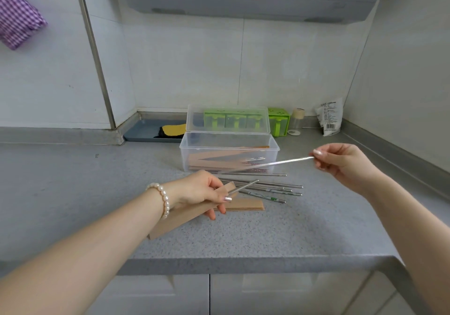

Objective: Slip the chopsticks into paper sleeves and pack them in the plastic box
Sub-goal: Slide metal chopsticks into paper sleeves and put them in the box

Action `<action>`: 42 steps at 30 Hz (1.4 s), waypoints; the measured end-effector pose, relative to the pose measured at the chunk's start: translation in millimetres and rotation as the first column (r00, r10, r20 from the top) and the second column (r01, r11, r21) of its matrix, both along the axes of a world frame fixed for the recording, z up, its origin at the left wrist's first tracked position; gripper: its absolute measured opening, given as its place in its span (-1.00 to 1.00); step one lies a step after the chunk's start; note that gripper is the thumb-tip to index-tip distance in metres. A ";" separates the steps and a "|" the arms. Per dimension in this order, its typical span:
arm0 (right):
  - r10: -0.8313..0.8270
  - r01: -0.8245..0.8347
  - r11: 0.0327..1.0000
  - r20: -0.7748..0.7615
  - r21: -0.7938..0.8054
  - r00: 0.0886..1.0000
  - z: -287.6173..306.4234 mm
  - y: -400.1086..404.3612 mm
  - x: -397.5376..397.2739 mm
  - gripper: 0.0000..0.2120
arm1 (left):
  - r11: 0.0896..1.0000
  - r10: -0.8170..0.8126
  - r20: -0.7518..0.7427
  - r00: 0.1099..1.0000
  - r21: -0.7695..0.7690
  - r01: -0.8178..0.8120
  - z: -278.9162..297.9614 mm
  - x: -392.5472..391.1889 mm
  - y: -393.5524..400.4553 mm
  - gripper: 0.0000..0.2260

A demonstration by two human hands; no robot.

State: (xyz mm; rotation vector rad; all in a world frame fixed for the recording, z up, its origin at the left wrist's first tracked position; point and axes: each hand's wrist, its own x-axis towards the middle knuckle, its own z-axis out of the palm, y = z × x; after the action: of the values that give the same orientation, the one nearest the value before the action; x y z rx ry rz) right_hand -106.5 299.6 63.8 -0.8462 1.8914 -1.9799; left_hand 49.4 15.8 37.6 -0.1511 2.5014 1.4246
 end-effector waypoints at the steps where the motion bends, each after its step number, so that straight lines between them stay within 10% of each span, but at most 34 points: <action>1: -0.033 0.035 0.999 -0.043 0.033 0.999 -0.8 0.9 1.2 -0.47 | 1.000 0.000 -0.003 1.000 0.007 0.000 1.4 0.5 0.4 -0.94; 6: -0.144 0.164 0.981 -0.174 0.108 0.974 -2.0 6.4 1.7 -0.89 | 1.000 0.003 -0.024 1.000 -0.007 -0.003 7.9 4.2 2.0 -0.88; 26: -0.063 0.188 0.922 -0.349 0.338 0.935 11.4 -26.1 28.1 -0.88 | 0.999 -0.035 -0.069 0.997 -0.033 0.033 20.0 8.8 22.7 -0.97; 42: 0.225 -0.068 0.869 -0.268 0.490 0.937 -21.5 -90.1 72.9 -0.33 | 0.995 0.058 -0.051 0.997 0.083 -0.053 20.4 7.4 21.1 -0.95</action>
State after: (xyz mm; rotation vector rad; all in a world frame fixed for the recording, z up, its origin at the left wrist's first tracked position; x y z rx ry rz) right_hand -33.6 209.5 42.3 -1.1639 2.2689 -1.2505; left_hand 56.8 36.9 58.0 -0.1706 2.4943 1.5698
